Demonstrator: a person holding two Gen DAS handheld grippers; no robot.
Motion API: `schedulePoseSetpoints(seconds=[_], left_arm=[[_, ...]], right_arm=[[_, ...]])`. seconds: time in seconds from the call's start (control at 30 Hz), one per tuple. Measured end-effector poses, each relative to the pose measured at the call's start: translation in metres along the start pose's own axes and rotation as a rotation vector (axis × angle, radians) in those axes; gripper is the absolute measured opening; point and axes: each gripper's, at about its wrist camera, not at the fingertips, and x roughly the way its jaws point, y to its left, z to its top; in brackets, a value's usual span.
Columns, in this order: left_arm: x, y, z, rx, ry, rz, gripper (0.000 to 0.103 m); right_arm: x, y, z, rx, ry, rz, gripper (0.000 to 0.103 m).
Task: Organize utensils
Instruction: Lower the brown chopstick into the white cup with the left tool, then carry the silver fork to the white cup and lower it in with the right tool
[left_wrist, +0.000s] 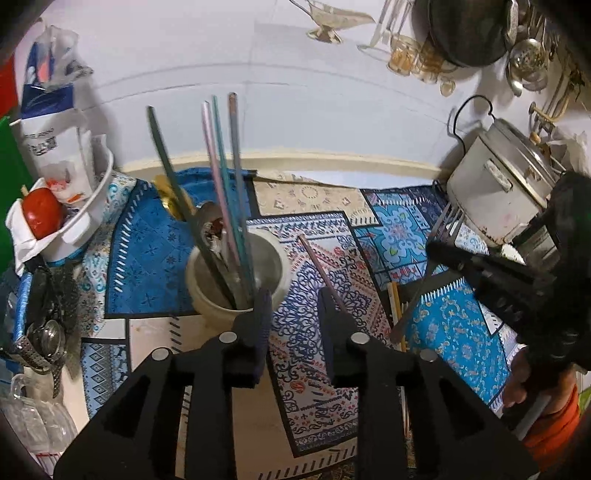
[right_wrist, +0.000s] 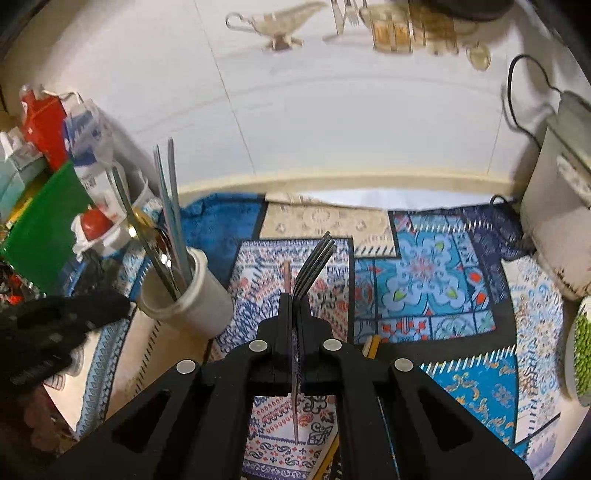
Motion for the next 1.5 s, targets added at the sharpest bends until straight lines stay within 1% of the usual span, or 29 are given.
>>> schedulePoseSetpoints(seconds=[0.23,0.4,0.5,0.57,0.7,0.87,0.93,1.03,1.13,1.27,1.3,1.33,1.43,1.5], left_arm=[[0.033,-0.026,0.005,0.007,0.080,-0.066,0.028],[0.075,-0.047,0.010,0.016,0.162,-0.098,0.028],[0.104,-0.054,0.011,0.004,0.215,-0.087,0.028],[0.124,-0.055,0.011,-0.006,0.248,-0.056,0.028],[0.157,-0.059,0.012,-0.012,0.287,0.038,0.028],[0.179,-0.059,0.017,-0.032,0.293,0.122,0.027],[0.186,-0.058,0.019,-0.036,0.293,0.151,0.024],[0.193,-0.057,0.020,-0.051,0.301,0.180,0.023],[0.196,-0.061,0.022,-0.037,0.285,0.212,0.023],[0.205,-0.067,0.028,-0.034,0.271,0.210,0.022],[0.206,-0.068,0.029,-0.034,0.268,0.206,0.018],[0.207,-0.067,0.031,-0.035,0.266,0.203,0.007],[0.211,-0.067,0.037,-0.053,0.259,0.189,0.004],[0.212,-0.068,0.037,-0.038,0.252,0.189,0.004]], right_arm=[[-0.022,-0.017,0.005,0.033,-0.055,-0.012,0.002],[-0.036,-0.041,0.005,0.066,-0.079,-0.038,0.002],[-0.041,-0.053,0.005,0.081,-0.083,-0.049,0.002],[-0.042,-0.063,0.003,0.092,-0.081,-0.051,0.002],[-0.042,-0.076,0.001,0.099,-0.074,-0.049,0.002],[-0.039,-0.088,0.003,0.100,-0.064,-0.028,0.002],[-0.038,-0.091,0.004,0.094,-0.063,-0.021,0.002],[-0.036,-0.094,0.007,0.083,-0.064,-0.008,0.002],[-0.035,-0.096,0.010,0.078,-0.063,0.002,0.002],[-0.032,-0.100,0.012,0.081,-0.058,0.010,0.002],[-0.032,-0.102,0.012,0.083,-0.056,0.012,0.002],[-0.031,-0.103,0.012,0.083,-0.055,0.012,0.002],[-0.031,-0.105,0.012,0.084,-0.049,0.011,0.002],[-0.031,-0.105,0.011,0.085,-0.048,0.011,0.002]])
